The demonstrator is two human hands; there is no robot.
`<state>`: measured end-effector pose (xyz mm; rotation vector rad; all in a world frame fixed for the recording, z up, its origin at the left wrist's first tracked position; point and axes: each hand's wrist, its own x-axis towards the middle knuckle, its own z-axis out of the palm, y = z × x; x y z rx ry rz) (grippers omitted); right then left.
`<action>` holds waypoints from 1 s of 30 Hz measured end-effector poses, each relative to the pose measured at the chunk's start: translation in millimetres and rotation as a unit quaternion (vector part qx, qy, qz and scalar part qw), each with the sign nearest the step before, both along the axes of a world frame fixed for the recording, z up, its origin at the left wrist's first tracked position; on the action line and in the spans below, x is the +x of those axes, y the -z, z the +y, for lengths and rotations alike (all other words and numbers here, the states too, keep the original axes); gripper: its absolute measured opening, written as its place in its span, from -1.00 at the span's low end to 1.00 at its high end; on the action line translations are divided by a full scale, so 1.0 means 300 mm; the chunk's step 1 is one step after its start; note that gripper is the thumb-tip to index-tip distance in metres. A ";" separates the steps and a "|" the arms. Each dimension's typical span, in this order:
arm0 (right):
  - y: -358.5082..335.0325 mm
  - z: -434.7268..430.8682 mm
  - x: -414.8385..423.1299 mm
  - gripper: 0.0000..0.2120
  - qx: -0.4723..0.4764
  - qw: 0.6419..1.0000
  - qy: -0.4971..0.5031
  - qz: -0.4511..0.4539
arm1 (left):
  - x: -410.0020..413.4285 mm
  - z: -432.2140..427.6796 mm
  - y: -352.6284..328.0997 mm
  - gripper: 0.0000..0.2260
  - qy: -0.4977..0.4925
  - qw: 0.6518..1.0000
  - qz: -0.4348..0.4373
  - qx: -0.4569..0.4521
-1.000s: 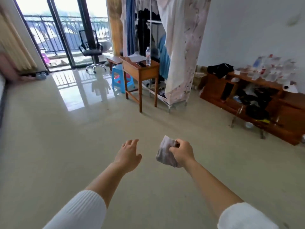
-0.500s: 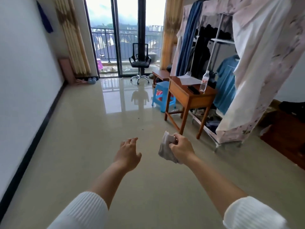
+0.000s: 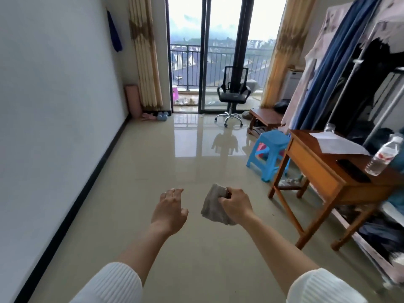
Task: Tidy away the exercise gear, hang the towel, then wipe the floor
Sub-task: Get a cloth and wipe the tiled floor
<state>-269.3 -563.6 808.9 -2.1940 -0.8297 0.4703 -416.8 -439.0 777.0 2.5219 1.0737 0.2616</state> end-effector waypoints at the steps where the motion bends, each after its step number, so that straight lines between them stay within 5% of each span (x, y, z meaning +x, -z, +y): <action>1: 0.002 0.095 0.045 -0.88 -0.007 1.000 -0.008 0.000 | 0.046 0.091 0.003 -0.47 -0.004 1.000 0.004 -0.001; 22: 0.028 1.814 1.466 -0.94 -0.076 0.980 -0.168 -0.069 | 1.402 1.726 0.039 -0.48 -0.087 0.996 -0.018 -0.017; 30: 0.071 2.543 1.882 -0.81 -0.052 0.976 -0.198 -0.069 | 1.795 2.434 0.082 -0.50 -0.115 0.993 0.002 0.014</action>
